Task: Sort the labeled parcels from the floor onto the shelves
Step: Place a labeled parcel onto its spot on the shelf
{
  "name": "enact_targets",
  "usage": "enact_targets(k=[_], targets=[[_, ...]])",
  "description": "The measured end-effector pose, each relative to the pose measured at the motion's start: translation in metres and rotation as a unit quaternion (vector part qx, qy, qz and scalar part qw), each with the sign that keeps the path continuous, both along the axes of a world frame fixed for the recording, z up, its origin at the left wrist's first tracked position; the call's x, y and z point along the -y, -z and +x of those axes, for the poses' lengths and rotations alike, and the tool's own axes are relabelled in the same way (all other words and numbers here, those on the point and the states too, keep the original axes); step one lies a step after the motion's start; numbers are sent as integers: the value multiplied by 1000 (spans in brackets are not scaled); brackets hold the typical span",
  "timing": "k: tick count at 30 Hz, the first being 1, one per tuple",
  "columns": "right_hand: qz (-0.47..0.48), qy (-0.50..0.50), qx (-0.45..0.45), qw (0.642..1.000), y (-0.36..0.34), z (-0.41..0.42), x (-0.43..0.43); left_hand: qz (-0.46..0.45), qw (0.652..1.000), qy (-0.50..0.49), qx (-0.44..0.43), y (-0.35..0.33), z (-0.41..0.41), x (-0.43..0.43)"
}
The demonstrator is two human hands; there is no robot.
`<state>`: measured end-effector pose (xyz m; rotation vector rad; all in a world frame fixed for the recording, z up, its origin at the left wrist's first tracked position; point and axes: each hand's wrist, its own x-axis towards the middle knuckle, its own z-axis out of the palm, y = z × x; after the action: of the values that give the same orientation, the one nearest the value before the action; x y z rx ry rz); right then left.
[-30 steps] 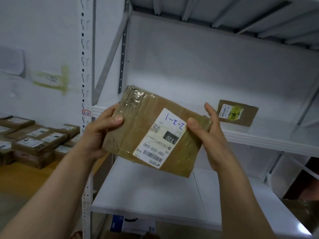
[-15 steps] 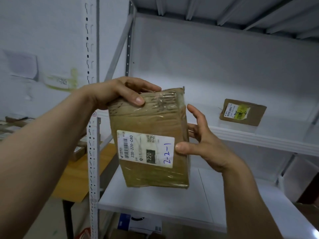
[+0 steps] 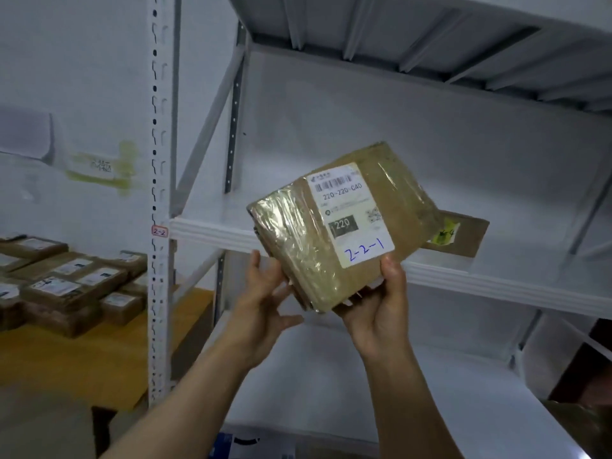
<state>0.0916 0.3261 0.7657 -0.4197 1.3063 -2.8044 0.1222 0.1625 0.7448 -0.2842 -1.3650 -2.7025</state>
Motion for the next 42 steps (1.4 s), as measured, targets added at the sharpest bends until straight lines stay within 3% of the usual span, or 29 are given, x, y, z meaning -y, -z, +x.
enact_targets(k=[4,8,13,17,22,26,35,38,42], targets=[[6,-29,-21,999,12,5,5,12,997,-25,-76,-7,0,-9],[-26,48,-42,998,-3,-1,-17,-9,992,-50,-117,-17,-5,26],[122,121,-93,981,-24,-7,-19,-54,987,-31,-145,-28,-20,67],[153,124,-102,975,-22,-16,7,-73,989,-79,-104,-49,-35,92],[187,146,-115,965,-39,-69,38,-213,954,-201,-64,-87,-70,117],[235,159,-135,949,-50,-112,67,-225,931,-285,-37,-107,-104,129],[276,164,-138,937,-56,-190,113,-268,889,-369,-50,-132,-160,149],[354,165,-127,912,-50,-212,119,-307,873,-379,-17,-118,-179,154],[510,138,-121,840,-33,-229,119,-365,854,-365,64,-78,-200,160]])
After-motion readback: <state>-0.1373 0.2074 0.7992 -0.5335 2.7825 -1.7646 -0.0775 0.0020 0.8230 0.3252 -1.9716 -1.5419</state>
